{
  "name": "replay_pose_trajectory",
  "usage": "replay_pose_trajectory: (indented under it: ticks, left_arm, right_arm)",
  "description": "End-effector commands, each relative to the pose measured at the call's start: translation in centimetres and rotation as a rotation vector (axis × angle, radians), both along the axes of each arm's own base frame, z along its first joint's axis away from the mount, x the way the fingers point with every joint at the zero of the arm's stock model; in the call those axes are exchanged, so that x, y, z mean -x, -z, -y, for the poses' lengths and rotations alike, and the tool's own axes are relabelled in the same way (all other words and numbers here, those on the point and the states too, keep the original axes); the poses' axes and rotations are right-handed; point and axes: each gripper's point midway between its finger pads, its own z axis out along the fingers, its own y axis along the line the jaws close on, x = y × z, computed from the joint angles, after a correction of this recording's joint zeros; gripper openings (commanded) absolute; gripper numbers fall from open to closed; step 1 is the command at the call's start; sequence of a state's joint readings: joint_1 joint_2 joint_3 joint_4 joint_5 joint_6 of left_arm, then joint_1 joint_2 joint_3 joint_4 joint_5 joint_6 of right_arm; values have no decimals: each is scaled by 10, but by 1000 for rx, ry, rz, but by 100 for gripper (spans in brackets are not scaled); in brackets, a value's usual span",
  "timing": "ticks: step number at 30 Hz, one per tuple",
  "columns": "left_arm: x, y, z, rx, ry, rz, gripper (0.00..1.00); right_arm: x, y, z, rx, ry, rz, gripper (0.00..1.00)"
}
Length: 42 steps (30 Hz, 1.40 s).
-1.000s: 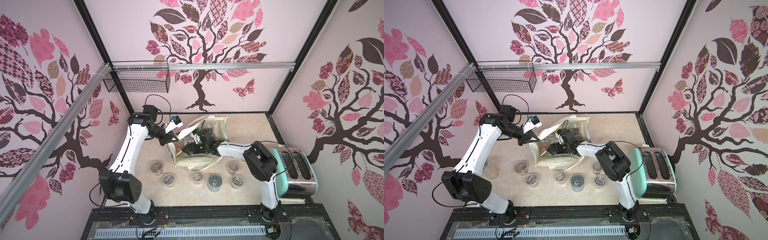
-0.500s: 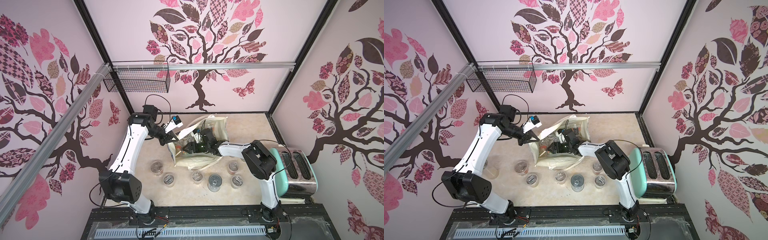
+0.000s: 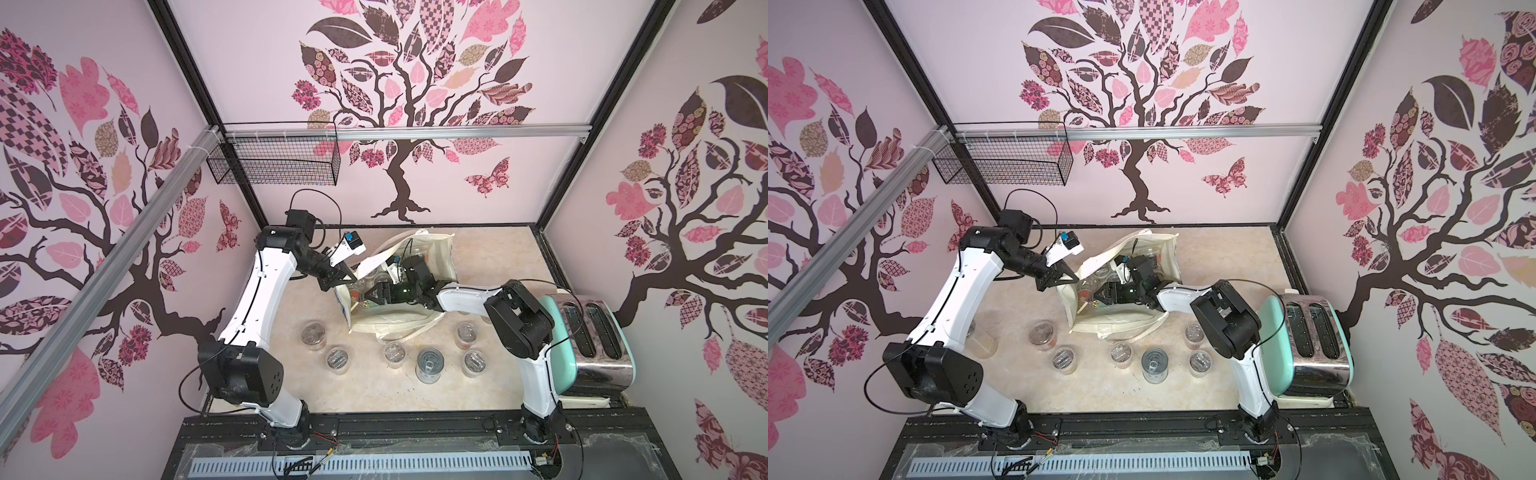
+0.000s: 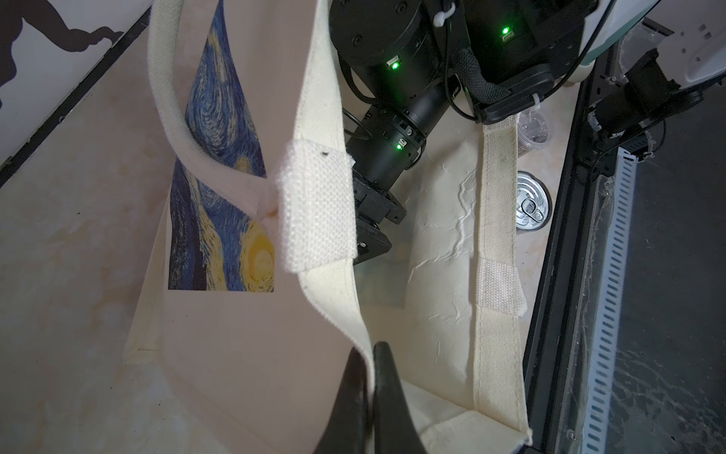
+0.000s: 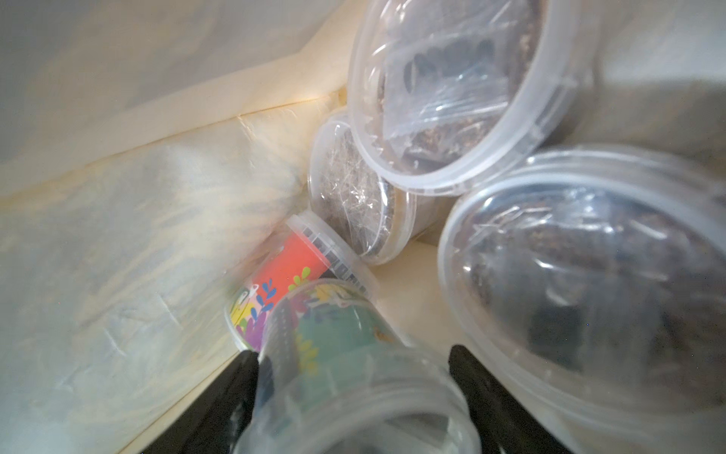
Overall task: Take out the seed jars from the canvas bag
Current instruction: Pick up the seed jar from the canvas bag.
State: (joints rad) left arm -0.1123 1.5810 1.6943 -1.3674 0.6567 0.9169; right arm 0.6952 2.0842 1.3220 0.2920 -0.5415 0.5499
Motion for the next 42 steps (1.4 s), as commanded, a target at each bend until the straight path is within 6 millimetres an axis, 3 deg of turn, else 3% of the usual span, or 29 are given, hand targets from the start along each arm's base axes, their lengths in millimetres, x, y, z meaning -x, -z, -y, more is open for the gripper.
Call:
replay_pose_trajectory:
  ticks: [1,15,19,24,30,35,38,42]
  left_arm:
    - [3,-5,1,-6,-1,0,0]
    - [3,-5,0,-10,-6,9,0]
    - [5,-4,0,-9,-1,9,0]
    - [-2,-24,3,95,-44,18,0]
    - [-25,-20,-9,45,-149,55,0]
    - [-29,-18,-11,34,-164,62,0]
    - [-28,-18,-11,36,-170,58,0]
    - [-28,-14,-12,30,-169,54,0]
  right_arm:
    - [-2,-12,-3,-19,-11,26,76]
    - [3,-45,18,45,29,109,70]
    - [3,-67,30,87,55,175,70]
    - [7,-104,55,157,100,268,70]
    - [19,-148,105,284,186,349,70]
    - [29,-176,173,438,273,372,70]
    - [37,-186,215,504,346,331,70]
    - [55,-191,256,590,438,304,70]
